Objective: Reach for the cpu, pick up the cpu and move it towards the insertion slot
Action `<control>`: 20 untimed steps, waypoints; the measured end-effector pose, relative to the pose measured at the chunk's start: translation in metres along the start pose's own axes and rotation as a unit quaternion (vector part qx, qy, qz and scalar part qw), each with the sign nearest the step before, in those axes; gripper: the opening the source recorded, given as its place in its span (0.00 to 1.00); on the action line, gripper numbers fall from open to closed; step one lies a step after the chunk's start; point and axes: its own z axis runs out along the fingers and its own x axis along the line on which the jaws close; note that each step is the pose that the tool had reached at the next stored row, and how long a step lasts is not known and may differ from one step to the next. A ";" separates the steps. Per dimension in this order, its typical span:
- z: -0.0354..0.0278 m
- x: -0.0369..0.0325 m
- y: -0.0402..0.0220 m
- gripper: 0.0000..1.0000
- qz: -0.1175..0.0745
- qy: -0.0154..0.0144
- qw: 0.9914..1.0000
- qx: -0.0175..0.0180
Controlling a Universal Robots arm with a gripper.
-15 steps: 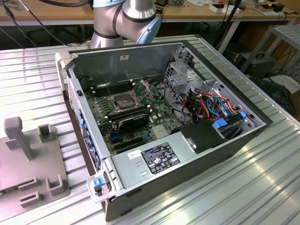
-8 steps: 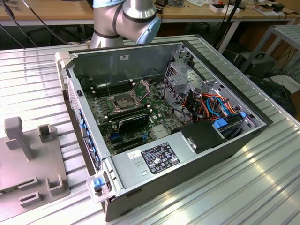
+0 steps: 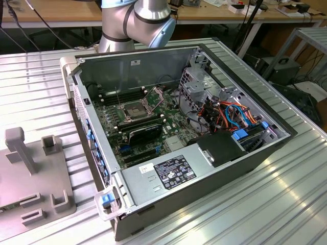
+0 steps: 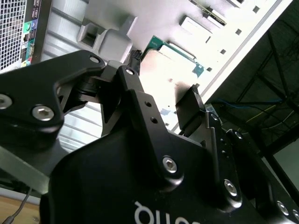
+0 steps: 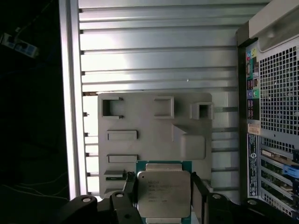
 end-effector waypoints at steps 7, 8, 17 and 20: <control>0.0002 -0.0109 0.0004 0.55 0.000 0.000 1.000 0.000; 0.0002 -0.0138 0.0004 0.55 0.000 0.000 1.000 0.000; 0.0005 -0.0262 0.0009 0.55 0.000 0.000 1.000 0.000; 0.0006 -0.0286 0.0024 0.55 0.000 0.000 1.000 0.000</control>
